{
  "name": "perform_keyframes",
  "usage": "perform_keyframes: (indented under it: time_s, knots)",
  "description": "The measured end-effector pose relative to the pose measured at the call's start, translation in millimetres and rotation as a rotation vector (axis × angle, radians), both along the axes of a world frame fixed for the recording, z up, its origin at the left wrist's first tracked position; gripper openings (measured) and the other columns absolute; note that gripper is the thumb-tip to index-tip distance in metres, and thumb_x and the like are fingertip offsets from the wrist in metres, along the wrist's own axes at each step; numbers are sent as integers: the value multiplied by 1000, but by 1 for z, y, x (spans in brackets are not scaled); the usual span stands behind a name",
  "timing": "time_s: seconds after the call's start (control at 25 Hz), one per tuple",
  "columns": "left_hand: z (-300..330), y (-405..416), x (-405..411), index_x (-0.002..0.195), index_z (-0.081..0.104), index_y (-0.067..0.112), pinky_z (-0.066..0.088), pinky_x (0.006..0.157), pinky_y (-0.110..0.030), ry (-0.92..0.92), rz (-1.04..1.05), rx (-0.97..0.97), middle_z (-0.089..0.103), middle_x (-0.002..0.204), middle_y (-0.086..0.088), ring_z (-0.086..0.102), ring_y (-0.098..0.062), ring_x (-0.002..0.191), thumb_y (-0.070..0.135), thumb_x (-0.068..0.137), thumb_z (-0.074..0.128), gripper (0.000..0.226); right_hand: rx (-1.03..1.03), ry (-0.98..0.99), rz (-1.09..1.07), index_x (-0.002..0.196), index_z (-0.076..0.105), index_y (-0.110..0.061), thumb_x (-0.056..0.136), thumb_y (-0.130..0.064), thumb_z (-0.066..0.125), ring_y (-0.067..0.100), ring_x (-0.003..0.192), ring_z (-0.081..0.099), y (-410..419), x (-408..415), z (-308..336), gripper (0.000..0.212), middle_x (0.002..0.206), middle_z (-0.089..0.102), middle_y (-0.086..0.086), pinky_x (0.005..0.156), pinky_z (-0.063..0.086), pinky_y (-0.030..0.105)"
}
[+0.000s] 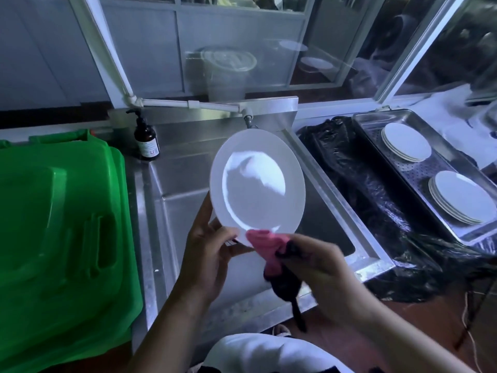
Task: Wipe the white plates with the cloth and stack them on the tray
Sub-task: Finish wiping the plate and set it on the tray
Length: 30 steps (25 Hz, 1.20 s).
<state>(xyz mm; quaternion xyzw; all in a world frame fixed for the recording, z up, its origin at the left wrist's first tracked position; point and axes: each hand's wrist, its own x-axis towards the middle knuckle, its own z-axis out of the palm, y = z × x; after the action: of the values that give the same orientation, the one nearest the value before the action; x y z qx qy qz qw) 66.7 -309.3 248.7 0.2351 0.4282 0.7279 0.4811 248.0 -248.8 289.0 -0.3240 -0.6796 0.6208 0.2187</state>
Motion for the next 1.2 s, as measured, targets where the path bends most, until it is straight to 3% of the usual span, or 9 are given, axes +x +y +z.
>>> perform_keyframes:
  time_s: [0.12,0.28,0.4,0.48,0.64,0.8,0.96,1.08,1.2]
  knots:
    - [-4,2,1,139,56,41,61,71,-53,-15,-48,-38,70,123,-1,68,-25,105,2,73,53,77,-162,-23,-320,84,75,-9,87,-1,66,22,67,59,32,16,16,12,74,65,11,65,51,38]
    - [2,2,15,144,49,45,60,69,-53,11,-187,-15,63,130,-6,64,-28,111,-5,70,50,89,223,-176,-634,88,74,-12,92,-7,65,18,67,50,83,8,17,11,72,59,5,65,41,37]
    - [8,6,29,146,46,48,60,74,-60,45,-280,-24,63,128,-14,64,-36,113,-7,69,52,94,451,-172,-575,101,78,-36,88,-10,68,13,79,63,86,-31,19,31,90,69,-3,76,52,34]
    - [10,7,28,144,48,49,59,75,-63,23,-264,-11,64,124,-16,65,-36,112,-10,69,53,95,528,-114,-442,103,71,-43,87,-4,67,0,86,62,69,-57,24,43,96,65,-14,77,50,23]
    - [9,4,17,149,42,45,59,80,-57,-18,-224,54,65,129,-19,65,-39,116,-26,79,53,100,544,-51,-105,110,76,-23,84,-6,63,10,99,63,44,-69,8,34,104,64,-6,83,48,20]
    - [-1,-6,8,135,57,35,59,81,-57,-56,-145,78,61,123,-30,62,-50,115,-10,82,57,70,365,-64,130,114,75,-14,85,-10,63,5,89,64,36,-52,-10,31,105,62,-6,75,46,12]
    - [-7,-8,7,143,51,40,57,80,-59,-91,-124,54,66,114,-21,67,-39,99,15,92,53,57,278,-88,217,113,76,-10,89,-13,69,-3,71,61,30,-33,-15,25,103,61,-1,63,42,6]
    - [-13,-4,12,142,53,39,58,75,-53,-85,-133,-14,65,119,-23,66,-39,91,7,84,56,67,301,-190,245,116,75,-14,93,-6,68,0,67,60,29,-14,-21,26,102,60,-1,59,43,10]
    - [-25,2,15,135,60,38,60,71,-50,-129,-118,-105,67,127,-14,67,-44,103,2,74,57,71,252,-261,248,115,75,-10,92,7,63,1,68,63,31,12,-28,31,101,60,2,61,45,10]
